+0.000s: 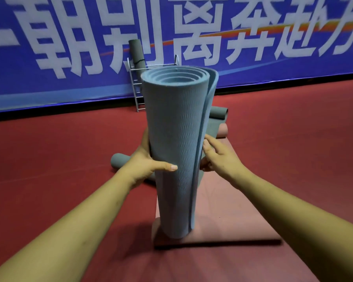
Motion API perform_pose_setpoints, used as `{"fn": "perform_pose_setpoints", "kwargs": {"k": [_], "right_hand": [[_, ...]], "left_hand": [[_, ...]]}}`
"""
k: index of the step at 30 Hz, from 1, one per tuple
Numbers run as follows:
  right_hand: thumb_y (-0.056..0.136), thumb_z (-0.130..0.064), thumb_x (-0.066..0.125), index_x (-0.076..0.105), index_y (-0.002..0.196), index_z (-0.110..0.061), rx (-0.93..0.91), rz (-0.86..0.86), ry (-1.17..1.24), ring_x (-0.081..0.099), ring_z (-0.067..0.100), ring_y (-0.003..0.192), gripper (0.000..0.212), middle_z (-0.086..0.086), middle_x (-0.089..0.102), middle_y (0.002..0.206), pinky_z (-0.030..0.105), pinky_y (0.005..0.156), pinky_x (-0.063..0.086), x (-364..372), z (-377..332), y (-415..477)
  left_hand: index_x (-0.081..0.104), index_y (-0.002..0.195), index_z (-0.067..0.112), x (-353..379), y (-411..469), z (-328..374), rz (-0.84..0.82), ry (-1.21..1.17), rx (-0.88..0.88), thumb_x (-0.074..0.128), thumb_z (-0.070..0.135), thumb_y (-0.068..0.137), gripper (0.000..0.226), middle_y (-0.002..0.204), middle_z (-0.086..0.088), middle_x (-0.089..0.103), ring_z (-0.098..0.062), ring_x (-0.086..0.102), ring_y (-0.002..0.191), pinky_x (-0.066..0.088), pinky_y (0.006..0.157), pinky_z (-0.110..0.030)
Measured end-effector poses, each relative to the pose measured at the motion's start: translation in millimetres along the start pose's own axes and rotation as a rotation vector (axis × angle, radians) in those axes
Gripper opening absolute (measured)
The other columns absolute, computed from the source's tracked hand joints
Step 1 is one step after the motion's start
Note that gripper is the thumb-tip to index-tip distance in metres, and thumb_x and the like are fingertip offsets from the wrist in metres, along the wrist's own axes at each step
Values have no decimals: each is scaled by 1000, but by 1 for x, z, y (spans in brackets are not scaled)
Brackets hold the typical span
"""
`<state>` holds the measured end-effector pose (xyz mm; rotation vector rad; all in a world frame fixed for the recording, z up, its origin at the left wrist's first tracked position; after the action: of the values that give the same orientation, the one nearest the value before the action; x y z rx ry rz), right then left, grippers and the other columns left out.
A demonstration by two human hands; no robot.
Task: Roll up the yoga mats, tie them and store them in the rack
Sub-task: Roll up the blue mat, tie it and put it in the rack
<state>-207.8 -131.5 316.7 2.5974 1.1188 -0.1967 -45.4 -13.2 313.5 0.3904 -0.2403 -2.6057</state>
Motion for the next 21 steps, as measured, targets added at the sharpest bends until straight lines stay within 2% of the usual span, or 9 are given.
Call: {"fn": "perform_pose_setpoints", "kwargs": {"k": [3, 6, 9, 11, 12, 14, 16, 17, 21], "right_hand": [[106, -30, 38, 51, 137, -34, 70, -42, 7, 52, 23, 68, 33, -11, 59, 65, 30, 64, 48, 10, 28, -3], [106, -29, 38, 44, 136, -39, 146, -105, -60, 50, 27, 68, 32, 1, 59, 67, 39, 65, 47, 26, 58, -17], [106, -25, 39, 43, 143, -23, 170, -102, -210, 62, 32, 92, 37, 18, 65, 105, 39, 79, 52, 33, 69, -15], [104, -18, 44, 48, 140, -12, 115, -64, -309, 55, 27, 122, 37, 14, 55, 134, 37, 105, 44, 28, 61, -3], [101, -14, 46, 50, 138, -11, 98, -63, -308, 53, 23, 127, 37, 10, 53, 138, 37, 110, 41, 27, 56, 3], [98, -10, 51, 51, 136, -13, 93, -68, -261, 59, 15, 119, 39, 3, 56, 136, 38, 109, 44, 22, 47, 9], [95, -8, 59, 46, 138, -18, 108, -54, -206, 65, 12, 103, 46, 0, 58, 129, 40, 101, 51, 14, 42, 11], [93, -7, 63, 41, 140, -23, 107, -45, -181, 66, 13, 96, 55, 0, 56, 127, 40, 95, 54, 10, 40, 12], [84, -9, 76, 26, 152, -39, 68, -78, -241, 65, 19, 82, 89, 1, 51, 117, 27, 78, 52, 8, 36, 14]], "left_hand": [[17, 149, 39, 4, -2, -35, -39, 30, -96, 96, 19, 41, 135, 146, 17, 43, -7, 44, 134, 45, 105, -32], [21, 137, 44, 12, -14, -69, -81, 62, -177, 92, -2, 51, 120, 129, 25, 49, -1, 49, 122, 49, 89, -15], [34, 124, 51, 5, -15, -90, -37, 107, -220, 95, 5, 43, 111, 126, 15, 55, -6, 55, 117, 53, 90, -22], [41, 109, 61, -6, -10, -91, 31, 157, -230, 96, 24, 30, 103, 126, 3, 57, -15, 59, 115, 55, 93, -35], [42, 103, 66, -9, -8, -89, 52, 196, -234, 95, 31, 27, 99, 125, 1, 56, -17, 60, 112, 55, 93, -39], [37, 109, 68, -11, -7, -83, 65, 234, -213, 95, 30, 33, 103, 124, 3, 55, -14, 62, 108, 55, 92, -39], [22, 141, 46, -6, -5, -76, 39, 189, -173, 94, 18, 46, 122, 127, 9, 51, -6, 60, 107, 55, 92, -36], [15, 146, 36, -3, -4, -72, 26, 143, -169, 93, 21, 48, 125, 130, 9, 50, -4, 59, 110, 54, 94, -35], [25, 143, 25, 5, -3, -57, 91, 93, -147, 92, 48, 45, 121, 138, 8, 50, -6, 53, 123, 49, 102, -37]]}}
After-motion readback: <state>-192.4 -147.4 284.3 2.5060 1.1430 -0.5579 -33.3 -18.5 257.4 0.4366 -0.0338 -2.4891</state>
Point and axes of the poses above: each hand's wrist, its own y-axis towards the middle knuckle, its own x-axis out of the palm, z = x × y, the point moved 8 cm from there along y, towards the middle knuckle
